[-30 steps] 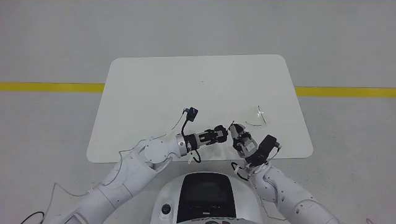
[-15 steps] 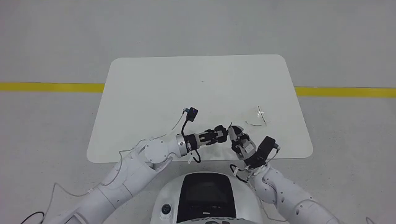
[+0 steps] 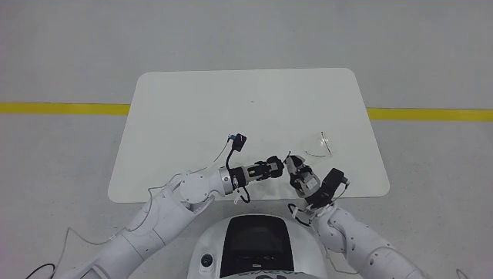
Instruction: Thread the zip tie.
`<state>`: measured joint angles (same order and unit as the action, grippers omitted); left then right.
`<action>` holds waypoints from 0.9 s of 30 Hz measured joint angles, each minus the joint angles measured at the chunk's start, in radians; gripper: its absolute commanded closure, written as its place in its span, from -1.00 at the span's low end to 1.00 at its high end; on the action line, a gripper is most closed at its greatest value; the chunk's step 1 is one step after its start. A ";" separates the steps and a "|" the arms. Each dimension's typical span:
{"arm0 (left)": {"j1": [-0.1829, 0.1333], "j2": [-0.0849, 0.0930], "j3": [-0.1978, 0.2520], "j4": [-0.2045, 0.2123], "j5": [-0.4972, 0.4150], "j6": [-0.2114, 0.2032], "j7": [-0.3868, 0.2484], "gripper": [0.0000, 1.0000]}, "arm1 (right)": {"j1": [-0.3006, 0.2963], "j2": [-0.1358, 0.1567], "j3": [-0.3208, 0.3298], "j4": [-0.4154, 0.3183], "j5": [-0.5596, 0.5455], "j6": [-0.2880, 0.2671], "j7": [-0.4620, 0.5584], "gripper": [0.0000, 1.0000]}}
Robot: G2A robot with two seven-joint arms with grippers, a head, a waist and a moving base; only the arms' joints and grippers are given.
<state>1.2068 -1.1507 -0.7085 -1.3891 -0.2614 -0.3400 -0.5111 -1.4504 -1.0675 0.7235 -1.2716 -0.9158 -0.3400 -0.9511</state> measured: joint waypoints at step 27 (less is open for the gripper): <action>0.000 0.000 0.000 0.000 0.000 0.000 0.000 1.00 | -0.025 0.016 0.027 -0.065 0.000 0.000 0.002 1.00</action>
<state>1.2068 -1.1507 -0.7085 -1.3891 -0.2614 -0.3400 -0.5111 -1.4750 -1.0511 0.7504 -1.3363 -0.9159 -0.3400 -0.9496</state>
